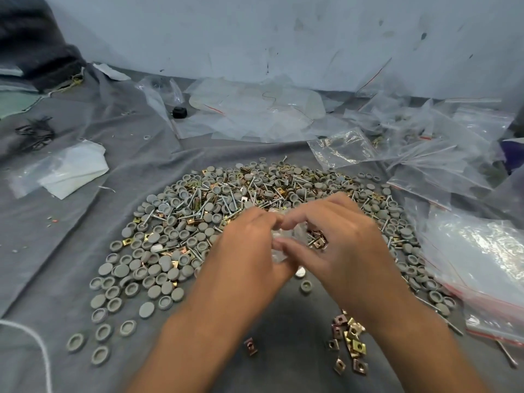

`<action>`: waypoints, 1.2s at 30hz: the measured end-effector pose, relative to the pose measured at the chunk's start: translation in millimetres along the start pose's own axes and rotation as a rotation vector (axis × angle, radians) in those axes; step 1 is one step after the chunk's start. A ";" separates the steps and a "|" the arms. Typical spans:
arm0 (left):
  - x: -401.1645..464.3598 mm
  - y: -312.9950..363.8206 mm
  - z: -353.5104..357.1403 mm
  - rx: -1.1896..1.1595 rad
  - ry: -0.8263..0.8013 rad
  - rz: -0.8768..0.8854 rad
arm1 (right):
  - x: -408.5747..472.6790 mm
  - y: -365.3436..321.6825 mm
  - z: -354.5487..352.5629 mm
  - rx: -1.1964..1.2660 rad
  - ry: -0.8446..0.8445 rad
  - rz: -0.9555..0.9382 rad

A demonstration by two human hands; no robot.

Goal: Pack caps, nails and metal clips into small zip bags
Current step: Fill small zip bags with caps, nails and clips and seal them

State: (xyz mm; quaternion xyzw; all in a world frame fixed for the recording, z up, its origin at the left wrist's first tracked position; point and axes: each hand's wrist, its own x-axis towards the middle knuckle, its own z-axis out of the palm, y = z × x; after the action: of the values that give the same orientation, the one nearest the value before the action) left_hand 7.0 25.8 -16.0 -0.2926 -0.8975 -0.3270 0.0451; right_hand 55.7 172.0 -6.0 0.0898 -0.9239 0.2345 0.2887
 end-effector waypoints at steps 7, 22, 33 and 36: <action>4.0 -20.3 -51.1 -0.106 0.404 -0.115 | -0.9 2.2 3.8 0.295 0.012 0.248; -4.4 -68.6 -93.9 0.110 0.314 -0.128 | -6.2 -66.9 119.4 0.008 -0.539 -0.230; -4.2 -62.1 -86.3 0.087 0.304 -0.092 | -12.6 -82.5 132.4 -0.051 -0.513 -0.133; -3.6 -61.4 -85.9 0.091 0.305 -0.092 | -14.1 -85.1 131.2 -0.042 -0.508 -0.137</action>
State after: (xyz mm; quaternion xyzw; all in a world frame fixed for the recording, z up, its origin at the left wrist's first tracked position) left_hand -33.5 -66.5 15.8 -0.1959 -0.9066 -0.3283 0.1789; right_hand 28.4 34.4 -76.5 0.2020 -0.9632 0.1654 0.0646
